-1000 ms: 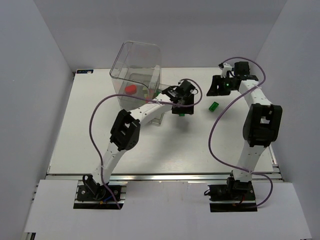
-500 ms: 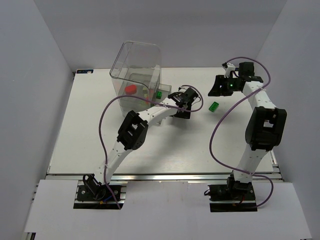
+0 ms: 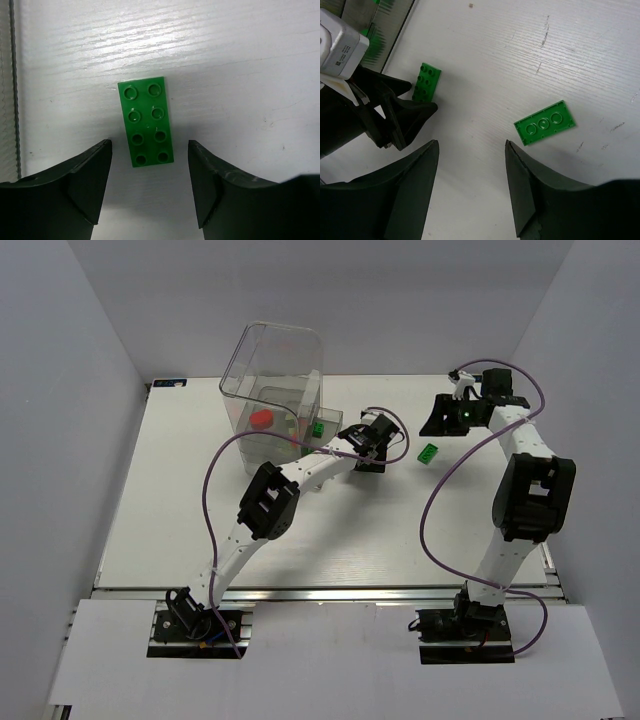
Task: Sort the legos into containers by color
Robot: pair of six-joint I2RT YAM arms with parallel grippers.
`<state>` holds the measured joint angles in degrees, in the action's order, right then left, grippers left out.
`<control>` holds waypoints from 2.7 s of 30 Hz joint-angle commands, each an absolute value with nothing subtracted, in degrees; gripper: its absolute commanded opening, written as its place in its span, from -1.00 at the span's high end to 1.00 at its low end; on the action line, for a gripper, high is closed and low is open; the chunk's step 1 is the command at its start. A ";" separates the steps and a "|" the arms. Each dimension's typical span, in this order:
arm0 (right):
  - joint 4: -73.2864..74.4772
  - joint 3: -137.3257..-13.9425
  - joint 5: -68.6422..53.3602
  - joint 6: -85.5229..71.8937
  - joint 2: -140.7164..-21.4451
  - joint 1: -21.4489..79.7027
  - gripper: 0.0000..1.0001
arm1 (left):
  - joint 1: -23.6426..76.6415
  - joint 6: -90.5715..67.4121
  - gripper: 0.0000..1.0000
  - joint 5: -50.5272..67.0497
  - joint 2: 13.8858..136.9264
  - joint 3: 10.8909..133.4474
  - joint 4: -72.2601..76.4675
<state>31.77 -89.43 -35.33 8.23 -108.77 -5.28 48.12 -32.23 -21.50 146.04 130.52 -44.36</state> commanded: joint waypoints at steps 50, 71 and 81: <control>35.68 -85.61 -40.52 12.83 -105.64 -6.06 -0.20 | 41.75 -19.16 0.74 -37.18 129.02 122.26 -48.08; 39.20 -88.85 -34.49 14.95 -108.19 -5.71 -0.31 | 41.22 -18.99 0.51 -32.62 127.63 120.94 -46.15; 40.94 -94.38 -7.40 2.57 -113.28 -3.43 -0.30 | 42.45 -21.79 -0.03 -10.13 111.03 104.70 -33.15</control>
